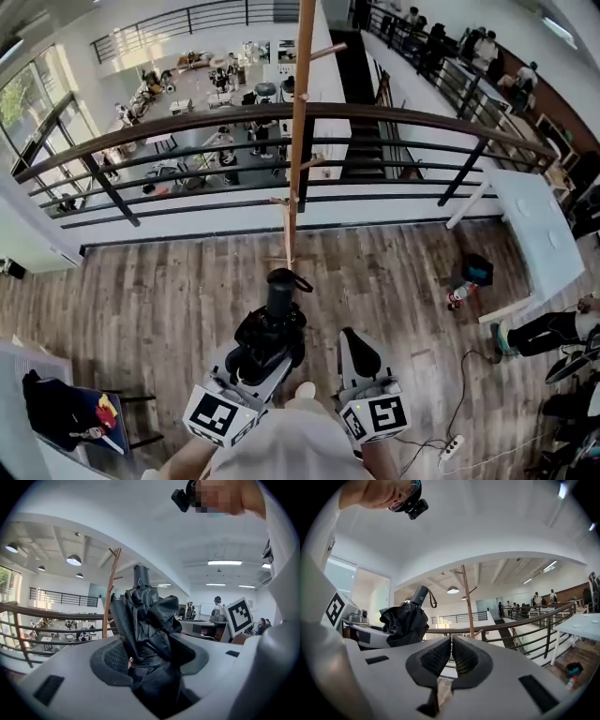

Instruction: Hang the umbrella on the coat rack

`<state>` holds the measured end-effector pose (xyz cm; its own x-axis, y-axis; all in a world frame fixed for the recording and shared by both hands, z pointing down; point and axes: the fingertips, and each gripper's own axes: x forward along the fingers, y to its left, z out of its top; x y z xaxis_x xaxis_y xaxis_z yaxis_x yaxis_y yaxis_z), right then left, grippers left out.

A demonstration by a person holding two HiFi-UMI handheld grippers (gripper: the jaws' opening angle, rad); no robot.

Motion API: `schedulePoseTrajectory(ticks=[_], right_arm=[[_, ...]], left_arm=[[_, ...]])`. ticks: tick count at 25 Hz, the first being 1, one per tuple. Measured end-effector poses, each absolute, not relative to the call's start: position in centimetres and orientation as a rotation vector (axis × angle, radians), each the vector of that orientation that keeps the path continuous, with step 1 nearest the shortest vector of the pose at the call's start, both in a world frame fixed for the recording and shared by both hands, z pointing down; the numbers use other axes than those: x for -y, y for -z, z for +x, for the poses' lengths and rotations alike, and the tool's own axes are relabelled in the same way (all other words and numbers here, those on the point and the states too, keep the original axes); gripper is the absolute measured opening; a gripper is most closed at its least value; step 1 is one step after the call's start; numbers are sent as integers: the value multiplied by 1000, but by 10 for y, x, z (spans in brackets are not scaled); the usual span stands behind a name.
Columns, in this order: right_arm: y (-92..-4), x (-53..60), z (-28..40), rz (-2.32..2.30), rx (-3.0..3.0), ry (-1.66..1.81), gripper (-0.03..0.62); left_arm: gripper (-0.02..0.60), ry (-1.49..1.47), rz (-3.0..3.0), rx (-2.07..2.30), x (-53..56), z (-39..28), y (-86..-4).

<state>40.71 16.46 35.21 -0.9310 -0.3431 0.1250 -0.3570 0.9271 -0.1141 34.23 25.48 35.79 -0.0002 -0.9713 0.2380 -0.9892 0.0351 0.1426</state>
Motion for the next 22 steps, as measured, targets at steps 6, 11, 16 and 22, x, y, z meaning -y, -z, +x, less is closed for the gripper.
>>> schedulePoseTrajectory(ticks=[6,11,16,22], right_arm=[[-350,-154,399,476,3024,-247,35],[-356,-146,403,447,3035,-301,35],[-364,-144,402,388,3045,-265,35],[-371,-145,372,320,3029,-275,35]], left_arm=[[245,-86,1951,2118,-250,334,-355],[245,-106,1921,2137,-243,338,-362],[245,-105,1881,2168,-242,340,-367],[245,-123,1826,2186,-245,314,-372]])
